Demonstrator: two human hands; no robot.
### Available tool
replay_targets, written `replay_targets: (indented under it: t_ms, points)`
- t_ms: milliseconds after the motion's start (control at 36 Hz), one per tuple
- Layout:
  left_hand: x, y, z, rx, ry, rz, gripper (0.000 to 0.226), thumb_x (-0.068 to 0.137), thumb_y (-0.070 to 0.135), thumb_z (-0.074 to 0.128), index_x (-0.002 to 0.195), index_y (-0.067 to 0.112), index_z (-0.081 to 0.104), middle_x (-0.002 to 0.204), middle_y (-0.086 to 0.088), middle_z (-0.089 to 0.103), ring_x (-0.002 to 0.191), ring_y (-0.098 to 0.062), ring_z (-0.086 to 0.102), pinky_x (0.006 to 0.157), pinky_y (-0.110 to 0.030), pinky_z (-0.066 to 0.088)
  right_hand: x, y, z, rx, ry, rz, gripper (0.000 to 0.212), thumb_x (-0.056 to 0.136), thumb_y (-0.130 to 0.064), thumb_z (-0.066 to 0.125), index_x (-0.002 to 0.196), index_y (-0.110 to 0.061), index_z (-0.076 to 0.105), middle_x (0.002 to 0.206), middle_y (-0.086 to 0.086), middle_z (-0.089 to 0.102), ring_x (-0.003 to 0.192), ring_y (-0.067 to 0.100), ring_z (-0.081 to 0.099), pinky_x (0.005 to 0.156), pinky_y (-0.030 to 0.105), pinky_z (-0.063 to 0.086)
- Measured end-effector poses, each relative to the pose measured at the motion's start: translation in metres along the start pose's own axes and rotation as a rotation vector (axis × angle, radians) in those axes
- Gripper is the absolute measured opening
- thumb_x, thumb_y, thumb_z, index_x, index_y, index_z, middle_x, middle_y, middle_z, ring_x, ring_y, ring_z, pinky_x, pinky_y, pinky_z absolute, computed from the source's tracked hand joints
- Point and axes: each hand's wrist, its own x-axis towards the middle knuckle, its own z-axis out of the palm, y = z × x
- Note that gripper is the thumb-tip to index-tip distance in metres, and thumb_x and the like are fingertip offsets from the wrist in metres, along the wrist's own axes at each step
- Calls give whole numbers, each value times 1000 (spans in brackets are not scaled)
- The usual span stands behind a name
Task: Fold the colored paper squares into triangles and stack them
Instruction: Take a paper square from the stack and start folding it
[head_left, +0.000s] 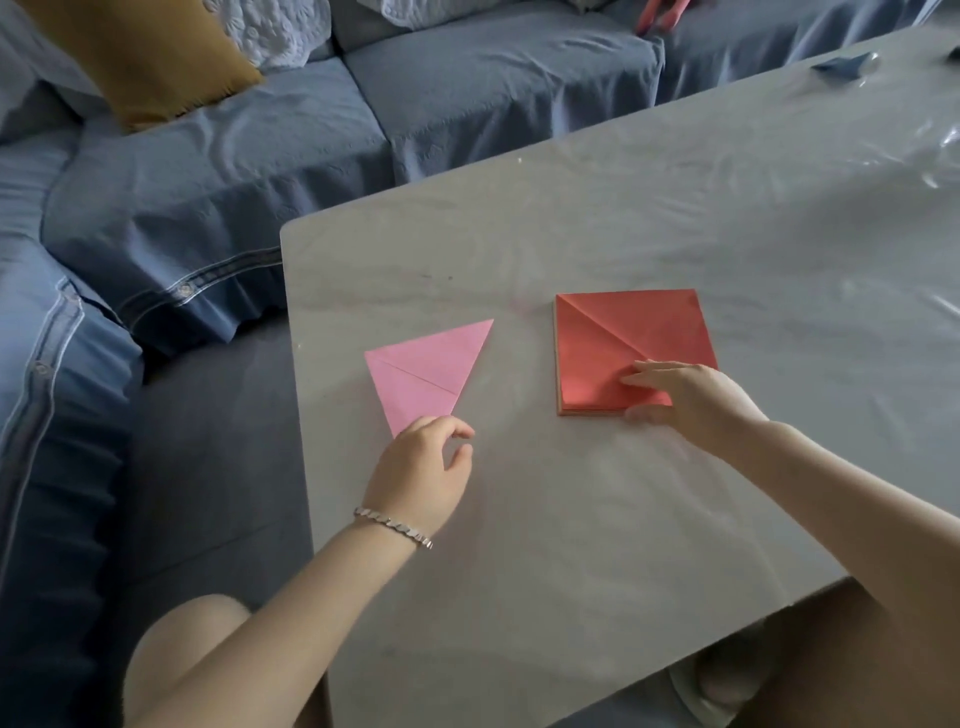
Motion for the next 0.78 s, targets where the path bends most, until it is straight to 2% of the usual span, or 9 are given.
replay_targets:
  t_ms: [167, 222, 306, 417, 500, 556, 667, 722, 778]
  points:
    - [-11, 3, 5, -53, -70, -52, 14, 88, 14, 55, 97, 18, 65, 96, 7, 65, 92, -7, 59, 82, -17, 42, 4, 7, -2, 97, 24, 2, 27, 89, -27, 60, 111, -15, 68, 126, -1, 60, 118, 20, 51, 95, 26, 35]
    - [-11, 5, 5, -75, -66, -59, 13, 88, 14, 56, 96, 18, 65, 90, 10, 64, 83, -6, 59, 74, -12, 41, 0, 5, -1, 97, 101, 6, 21, 90, -23, 59, 103, -12, 70, 110, 3, 68, 104, 25, 59, 87, 33, 44]
    - [-6, 8, 5, -208, -71, -157, 11, 88, 17, 56, 96, 17, 64, 83, 11, 64, 76, -4, 59, 71, -10, 43, -15, -8, 5, 105, 277, -61, 13, 86, -19, 64, 91, -11, 73, 93, 4, 72, 84, 25, 66, 72, 30, 48]
    - [2, 23, 2, -661, -105, -399, 20, 92, 27, 52, 100, 12, 61, 94, -5, 69, 82, -19, 68, 72, -36, 55, -44, -33, 17, 107, 380, -249, 21, 83, -27, 58, 83, -12, 74, 80, -1, 72, 68, 20, 68, 58, 26, 51]
    - [10, 27, 5, -830, -206, -579, 32, 85, 46, 57, 85, 15, 62, 95, -11, 68, 86, -27, 67, 75, -45, 56, -63, -49, 29, 143, 339, -393, 29, 88, -31, 50, 89, -15, 74, 87, -5, 73, 77, 14, 68, 70, 27, 52]
    - [12, 26, 10, -762, -234, -619, 51, 68, 60, 69, 85, 12, 64, 92, -9, 66, 85, -29, 65, 84, -52, 52, -71, -57, 38, 150, 307, -531, 30, 92, -29, 48, 92, -14, 74, 93, -6, 72, 86, 11, 67, 77, 27, 51]
    - [13, 23, 21, -674, -97, -598, 21, 75, 5, 69, 85, 19, 56, 84, 2, 64, 77, -21, 63, 85, -41, 52, -79, -61, 48, 87, 231, -680, 32, 97, -30, 42, 96, -17, 70, 102, -5, 69, 92, 12, 63, 82, 26, 49]
    - [14, 23, 20, -650, -65, -578, 30, 77, -3, 63, 81, 24, 50, 79, 9, 57, 70, -13, 58, 81, -38, 50, -81, -53, 51, 54, 193, -645, 21, 87, -23, 54, 103, -19, 66, 110, -6, 66, 97, 12, 61, 85, 27, 49]
    - [15, 18, 18, -604, -71, -579, 29, 77, -3, 62, 93, 19, 52, 81, 10, 55, 73, -15, 59, 82, -37, 50, -81, -42, 52, 37, 151, -568, 39, 68, -17, 65, 107, -21, 66, 114, -6, 65, 102, 11, 59, 85, 29, 51]
